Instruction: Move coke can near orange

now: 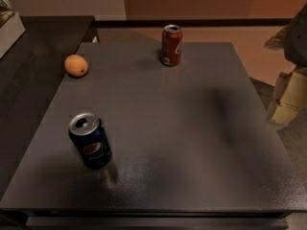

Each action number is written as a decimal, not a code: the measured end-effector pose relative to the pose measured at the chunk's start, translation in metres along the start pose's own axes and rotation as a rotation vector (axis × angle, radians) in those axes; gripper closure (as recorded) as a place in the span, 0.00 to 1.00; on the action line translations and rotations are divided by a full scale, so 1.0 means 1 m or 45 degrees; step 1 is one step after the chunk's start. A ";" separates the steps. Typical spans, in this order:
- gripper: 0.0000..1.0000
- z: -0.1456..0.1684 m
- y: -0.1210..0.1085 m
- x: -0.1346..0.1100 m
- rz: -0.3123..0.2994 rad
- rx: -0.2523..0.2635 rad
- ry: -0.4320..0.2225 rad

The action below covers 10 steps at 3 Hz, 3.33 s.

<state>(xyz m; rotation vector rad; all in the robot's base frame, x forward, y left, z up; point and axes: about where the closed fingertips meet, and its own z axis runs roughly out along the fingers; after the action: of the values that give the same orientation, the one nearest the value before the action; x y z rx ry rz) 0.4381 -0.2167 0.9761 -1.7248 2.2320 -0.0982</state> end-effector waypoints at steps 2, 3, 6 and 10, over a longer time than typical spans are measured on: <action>0.00 0.016 -0.023 -0.007 0.050 0.007 -0.093; 0.00 0.041 -0.049 -0.013 0.144 0.017 -0.154; 0.00 0.090 -0.146 -0.074 0.344 0.104 -0.441; 0.00 0.140 -0.231 -0.169 0.500 0.130 -0.750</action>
Offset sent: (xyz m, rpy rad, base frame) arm 0.0589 0.0028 -0.0220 0.1647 -0.0173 -0.0647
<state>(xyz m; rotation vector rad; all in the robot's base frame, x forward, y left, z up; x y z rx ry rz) 0.7312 -0.0982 0.9351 -1.0498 2.0131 0.3355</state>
